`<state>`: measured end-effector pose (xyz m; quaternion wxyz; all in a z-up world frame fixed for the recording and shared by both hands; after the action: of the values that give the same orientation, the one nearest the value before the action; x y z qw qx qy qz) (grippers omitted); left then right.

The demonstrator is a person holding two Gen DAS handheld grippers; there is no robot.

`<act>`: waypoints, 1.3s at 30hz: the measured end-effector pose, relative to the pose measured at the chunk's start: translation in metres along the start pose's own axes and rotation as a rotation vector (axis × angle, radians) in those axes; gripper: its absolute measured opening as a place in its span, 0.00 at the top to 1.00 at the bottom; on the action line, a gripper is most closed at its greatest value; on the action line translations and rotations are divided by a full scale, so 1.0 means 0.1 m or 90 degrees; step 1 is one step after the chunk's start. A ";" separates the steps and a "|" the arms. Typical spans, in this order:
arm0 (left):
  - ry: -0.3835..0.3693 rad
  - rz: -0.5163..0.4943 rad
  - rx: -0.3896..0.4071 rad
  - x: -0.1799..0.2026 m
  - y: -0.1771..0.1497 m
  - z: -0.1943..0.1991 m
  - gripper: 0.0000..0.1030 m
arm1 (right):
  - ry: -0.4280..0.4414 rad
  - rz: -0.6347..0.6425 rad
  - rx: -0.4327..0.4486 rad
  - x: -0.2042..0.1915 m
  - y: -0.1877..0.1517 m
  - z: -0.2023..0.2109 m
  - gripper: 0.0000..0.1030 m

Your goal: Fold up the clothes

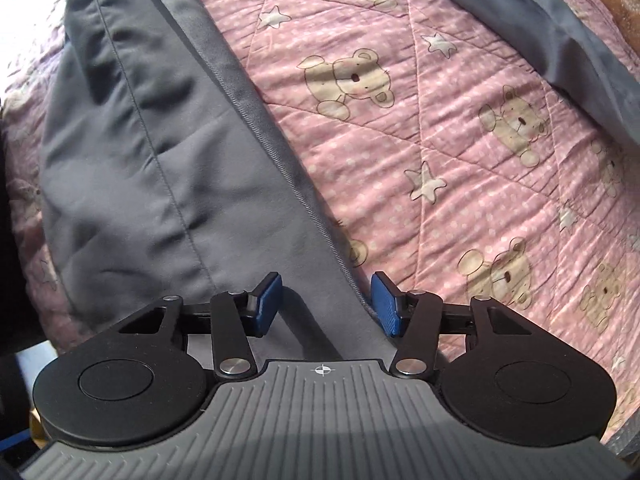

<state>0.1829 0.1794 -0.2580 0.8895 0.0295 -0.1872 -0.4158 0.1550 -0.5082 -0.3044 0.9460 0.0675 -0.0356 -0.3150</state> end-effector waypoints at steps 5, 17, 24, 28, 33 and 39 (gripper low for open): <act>-0.024 0.016 0.005 0.05 0.18 0.05 0.97 | 0.005 -0.025 -0.018 0.05 0.07 0.01 1.00; -0.272 -0.102 0.197 0.66 0.44 1.83 0.99 | -0.323 -0.027 0.255 0.15 0.49 2.72 1.00; -0.166 -0.038 0.013 -0.19 -0.67 0.52 0.98 | -0.216 -0.190 0.135 -0.43 -0.32 1.21 1.00; -0.123 0.011 -0.014 -0.44 -0.90 0.24 0.92 | -0.177 -0.304 0.044 -0.63 -0.80 0.32 1.00; -0.111 0.050 0.080 -0.66 -0.69 0.70 0.58 | -0.169 -0.400 0.182 -0.63 -0.63 0.90 0.69; -0.076 0.087 0.154 -0.93 -0.19 0.96 0.34 | -0.156 -0.445 0.252 -0.45 -0.10 1.02 0.58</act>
<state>0.0805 0.2466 -0.2018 0.8930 0.0989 -0.2901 -0.3297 0.1017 -0.5001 -0.2064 0.7399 0.2178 -0.1825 -0.6097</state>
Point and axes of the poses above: each gripper's, at about its wrist camera, not at the fingertips, and z roughly against the way its jaws point, x to its right, y to its top, the point moved 10 cm from there along -z, roughly the way its jaws point, and after that the axes turned 2 degrees about -z, right-handed, at the moved point
